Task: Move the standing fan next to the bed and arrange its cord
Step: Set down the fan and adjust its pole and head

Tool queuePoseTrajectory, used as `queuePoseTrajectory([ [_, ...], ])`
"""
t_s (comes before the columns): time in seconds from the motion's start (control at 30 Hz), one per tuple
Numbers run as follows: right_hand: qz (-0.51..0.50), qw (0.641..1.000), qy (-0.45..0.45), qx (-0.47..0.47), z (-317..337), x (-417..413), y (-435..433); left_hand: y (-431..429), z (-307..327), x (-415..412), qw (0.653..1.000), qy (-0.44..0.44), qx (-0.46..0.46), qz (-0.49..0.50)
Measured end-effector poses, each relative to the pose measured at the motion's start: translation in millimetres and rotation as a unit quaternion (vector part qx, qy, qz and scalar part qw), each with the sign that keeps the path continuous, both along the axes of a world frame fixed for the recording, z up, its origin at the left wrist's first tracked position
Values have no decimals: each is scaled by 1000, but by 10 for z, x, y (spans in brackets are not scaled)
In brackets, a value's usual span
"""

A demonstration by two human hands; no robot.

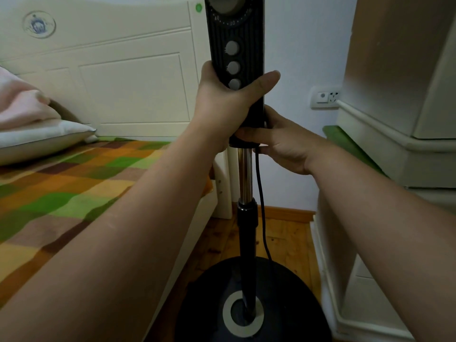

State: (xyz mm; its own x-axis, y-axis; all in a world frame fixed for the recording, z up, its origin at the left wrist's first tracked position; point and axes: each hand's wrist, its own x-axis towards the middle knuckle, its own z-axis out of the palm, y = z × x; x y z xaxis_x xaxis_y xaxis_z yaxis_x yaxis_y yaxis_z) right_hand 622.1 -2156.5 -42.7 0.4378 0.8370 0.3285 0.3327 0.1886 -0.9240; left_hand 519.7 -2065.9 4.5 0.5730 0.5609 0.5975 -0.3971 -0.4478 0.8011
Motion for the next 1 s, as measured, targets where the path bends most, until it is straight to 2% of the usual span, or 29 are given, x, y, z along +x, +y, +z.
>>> queuePoseTrajectory([
  [0.3, 64, 995, 51, -53, 56, 122, -37, -103, -37, 84, 998, -18, -6, 56],
  [0.5, 60, 995, 61, -47, 44, 104, -31, -4, -58, 80, 998, 1, 42, 55],
  [0.63, 49, 995, 59, -57, 52, 60, -63, 123, -8, 4, 997, 47, 59, 6],
  [0.73, -21, 999, -5, -47, 14, -63, -89, 198, 17, -22, 995, 62, 64, -44],
  [0.8, -141, 989, -50, 4, -145, -184, -95, 201, -23, 12, 996, 43, 45, -69],
  [0.87, -253, 966, -51, 38, -457, -316, -112, 179, -85, 50, 997, 21, 18, -75],
  [0.93, -282, 959, -22, 11, -827, -461, -108, 172, -125, 86, 997, 9, 5, -72],
  [1.0, -261, 965, -12, -30, -1140, -585, -59, 151, -140, 95, 998, 4, 3, -59],
])
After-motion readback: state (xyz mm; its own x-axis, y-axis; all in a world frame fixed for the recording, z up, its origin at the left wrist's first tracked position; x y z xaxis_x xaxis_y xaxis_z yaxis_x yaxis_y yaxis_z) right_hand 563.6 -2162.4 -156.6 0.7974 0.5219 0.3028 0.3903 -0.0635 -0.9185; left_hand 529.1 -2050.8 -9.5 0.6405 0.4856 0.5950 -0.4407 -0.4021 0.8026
